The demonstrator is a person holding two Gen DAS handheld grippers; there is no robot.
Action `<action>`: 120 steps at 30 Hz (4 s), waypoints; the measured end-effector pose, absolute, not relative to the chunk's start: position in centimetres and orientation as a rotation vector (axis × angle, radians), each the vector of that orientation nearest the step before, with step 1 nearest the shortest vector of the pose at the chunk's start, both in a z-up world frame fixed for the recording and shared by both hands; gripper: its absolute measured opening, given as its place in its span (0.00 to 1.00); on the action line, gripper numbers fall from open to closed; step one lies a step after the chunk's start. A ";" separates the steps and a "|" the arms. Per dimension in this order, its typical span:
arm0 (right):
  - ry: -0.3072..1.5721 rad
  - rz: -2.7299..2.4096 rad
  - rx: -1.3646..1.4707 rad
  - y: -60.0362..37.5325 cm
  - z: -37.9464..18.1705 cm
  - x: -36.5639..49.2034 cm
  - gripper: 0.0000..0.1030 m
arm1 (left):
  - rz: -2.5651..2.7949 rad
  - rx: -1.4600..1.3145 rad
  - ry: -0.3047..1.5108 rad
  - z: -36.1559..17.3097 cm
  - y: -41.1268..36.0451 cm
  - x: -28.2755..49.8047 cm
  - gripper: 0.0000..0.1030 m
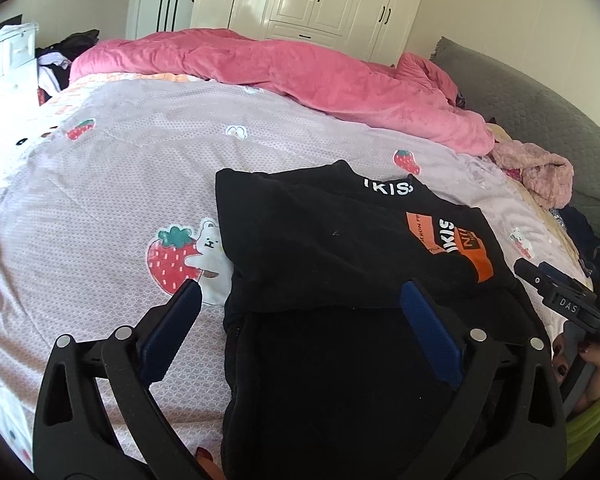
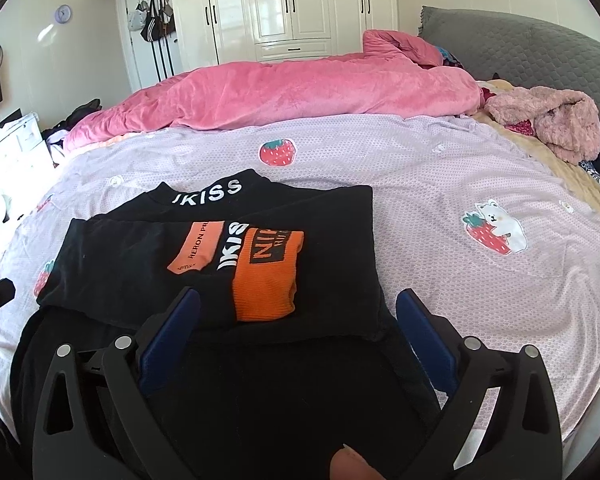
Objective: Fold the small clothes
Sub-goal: 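Move both open tools back along the sweatshirt to its hem, then grasp the sweatshirt hem with the right tool while the left tool grasps it too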
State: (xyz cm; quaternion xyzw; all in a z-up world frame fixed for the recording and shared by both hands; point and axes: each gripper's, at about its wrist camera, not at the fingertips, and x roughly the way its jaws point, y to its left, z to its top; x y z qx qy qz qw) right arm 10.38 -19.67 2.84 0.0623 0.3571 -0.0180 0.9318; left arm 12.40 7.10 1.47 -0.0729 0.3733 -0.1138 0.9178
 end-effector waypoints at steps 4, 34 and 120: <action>0.726 -0.031 0.130 -19.7 3.2 10.1 0.95 | -0.212 -0.131 0.759 1.8 7.0 12.0 0.91; 0.736 -0.002 0.137 -21.9 4.2 5.9 0.95 | -0.097 -0.117 0.789 1.4 10.1 6.6 0.91; 0.779 0.158 0.187 -27.7 2.3 -6.0 0.06 | -0.207 -0.242 0.882 -1.4 11.6 -3.4 0.03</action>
